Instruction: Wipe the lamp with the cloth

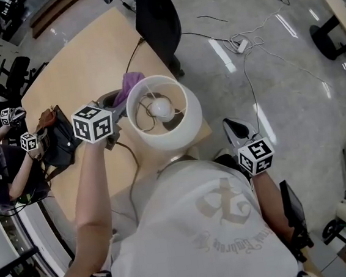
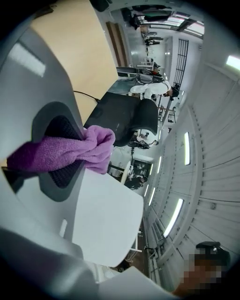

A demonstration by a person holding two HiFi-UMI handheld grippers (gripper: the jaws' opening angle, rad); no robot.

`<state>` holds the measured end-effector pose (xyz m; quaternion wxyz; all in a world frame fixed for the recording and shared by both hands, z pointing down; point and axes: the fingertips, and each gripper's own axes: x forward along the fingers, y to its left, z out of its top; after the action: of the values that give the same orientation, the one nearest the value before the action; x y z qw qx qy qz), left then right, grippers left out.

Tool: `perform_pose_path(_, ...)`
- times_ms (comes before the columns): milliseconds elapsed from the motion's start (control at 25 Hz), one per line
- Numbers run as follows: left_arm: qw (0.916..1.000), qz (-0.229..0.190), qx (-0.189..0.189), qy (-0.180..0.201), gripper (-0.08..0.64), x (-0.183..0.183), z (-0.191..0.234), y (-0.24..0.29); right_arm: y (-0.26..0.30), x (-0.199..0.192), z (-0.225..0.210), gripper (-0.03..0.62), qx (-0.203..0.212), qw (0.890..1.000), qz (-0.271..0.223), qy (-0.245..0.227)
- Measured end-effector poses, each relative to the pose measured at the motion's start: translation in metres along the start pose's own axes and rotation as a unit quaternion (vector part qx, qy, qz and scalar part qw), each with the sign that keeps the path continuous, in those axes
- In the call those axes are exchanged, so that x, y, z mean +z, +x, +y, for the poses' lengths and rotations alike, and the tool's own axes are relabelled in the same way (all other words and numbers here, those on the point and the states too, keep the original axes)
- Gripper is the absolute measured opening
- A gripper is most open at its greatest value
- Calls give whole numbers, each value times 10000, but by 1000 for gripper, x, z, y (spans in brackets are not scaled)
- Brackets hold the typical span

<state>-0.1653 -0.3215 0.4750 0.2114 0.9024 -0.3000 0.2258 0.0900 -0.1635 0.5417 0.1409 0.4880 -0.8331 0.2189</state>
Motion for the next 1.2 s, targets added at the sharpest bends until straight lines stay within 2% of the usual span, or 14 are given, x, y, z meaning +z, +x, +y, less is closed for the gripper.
perform_pose_path(200, 9995, 244, 217, 5, 106, -23, 10, 9, -2, -2, -3, 14, -31, 10000, 30, -1)
perform_pose_path(280, 9983, 193, 514, 179, 106, -20, 20, -12, 10, 0, 5, 14, 78, 9999, -56, -41)
perform_pose_path(360, 9949, -3, 903, 450, 106, -5, 29, -42, 30, 12, 17, 14, 292, 9993, -190, -167)
perform_pose_path(440, 9914, -328, 1037, 722, 106, 16, 19, -48, 35, 25, 20, 14, 346, 9986, -218, -349)
perform_pose_path(560, 9832, -812, 1233, 1069, 106, 45, 1, -62, 19, 46, 11, 14, 180, 9977, -147, -635)
perform_pose_path(640, 9782, -1079, 1338, 1165, 106, 63, -9, -78, 8, 61, 3, 14, 33, 9968, -153, -778)
perform_pose_path(760, 9745, -1461, 1373, 1012, 106, 83, -24, -100, 3, 84, -5, 14, -96, 9955, -342, -875)
perform_pose_path(920, 9759, -1865, 1073, 354, 106, 84, -39, -117, 9, 96, -7, 14, -90, 9943, -489, -940)
perform_pose_path(1040, 9787, -1801, 973, 167, 106, 65, -51, -110, 8, 91, -12, 14, -89, 9953, -466, -849)
perform_pose_path(1200, 9826, -1651, 844, 78, 106, 27, -41, -91, 16, 82, -10, 14, -41, 9962, -392, -778)
